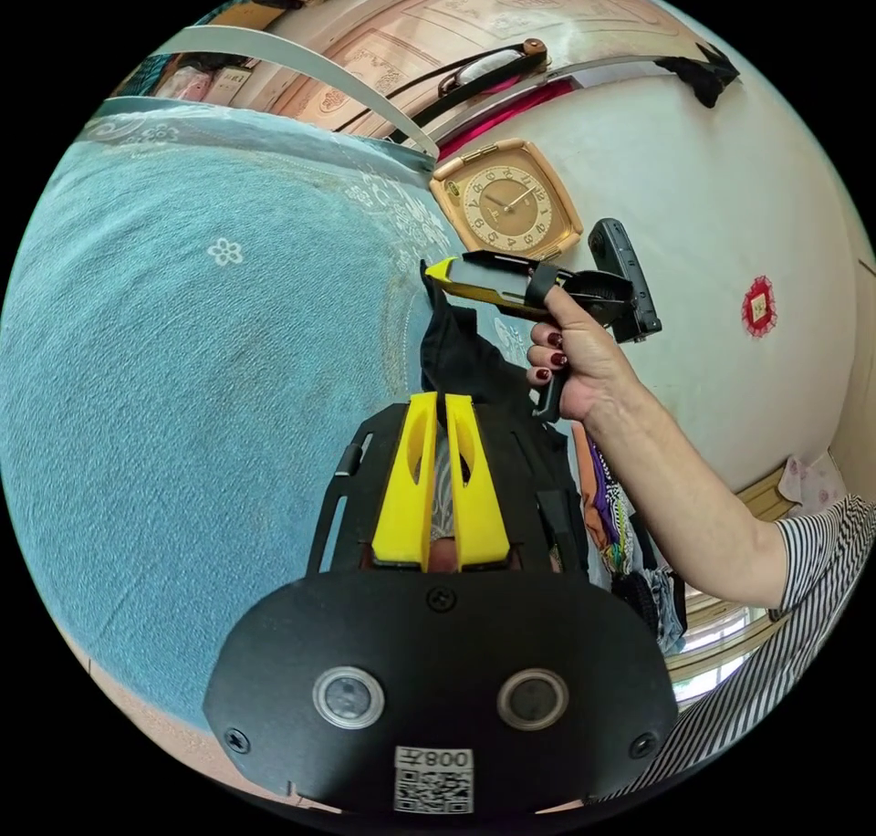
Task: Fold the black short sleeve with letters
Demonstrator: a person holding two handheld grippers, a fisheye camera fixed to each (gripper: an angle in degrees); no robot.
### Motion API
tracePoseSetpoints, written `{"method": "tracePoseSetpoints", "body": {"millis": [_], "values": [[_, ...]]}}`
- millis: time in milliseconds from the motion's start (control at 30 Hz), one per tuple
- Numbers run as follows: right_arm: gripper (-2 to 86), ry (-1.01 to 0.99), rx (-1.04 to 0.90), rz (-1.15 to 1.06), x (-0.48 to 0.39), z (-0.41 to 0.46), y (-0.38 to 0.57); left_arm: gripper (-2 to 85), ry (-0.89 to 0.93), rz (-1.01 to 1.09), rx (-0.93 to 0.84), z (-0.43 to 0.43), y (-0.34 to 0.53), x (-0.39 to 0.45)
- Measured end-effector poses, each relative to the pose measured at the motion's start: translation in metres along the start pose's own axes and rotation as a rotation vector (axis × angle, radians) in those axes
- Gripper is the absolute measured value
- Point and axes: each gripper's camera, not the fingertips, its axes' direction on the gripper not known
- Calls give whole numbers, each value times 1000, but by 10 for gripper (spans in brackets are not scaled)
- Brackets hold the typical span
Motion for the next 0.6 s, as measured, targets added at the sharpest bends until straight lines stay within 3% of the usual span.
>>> {"method": "tracePoseSetpoints", "body": {"millis": [300,600], "values": [[2,-385,282,161,116,-94,65,18,-18,343,13,15,3,85],[3,-416,304,328,207,-113,157,20,-22,490,-192,83,36,133]]}}
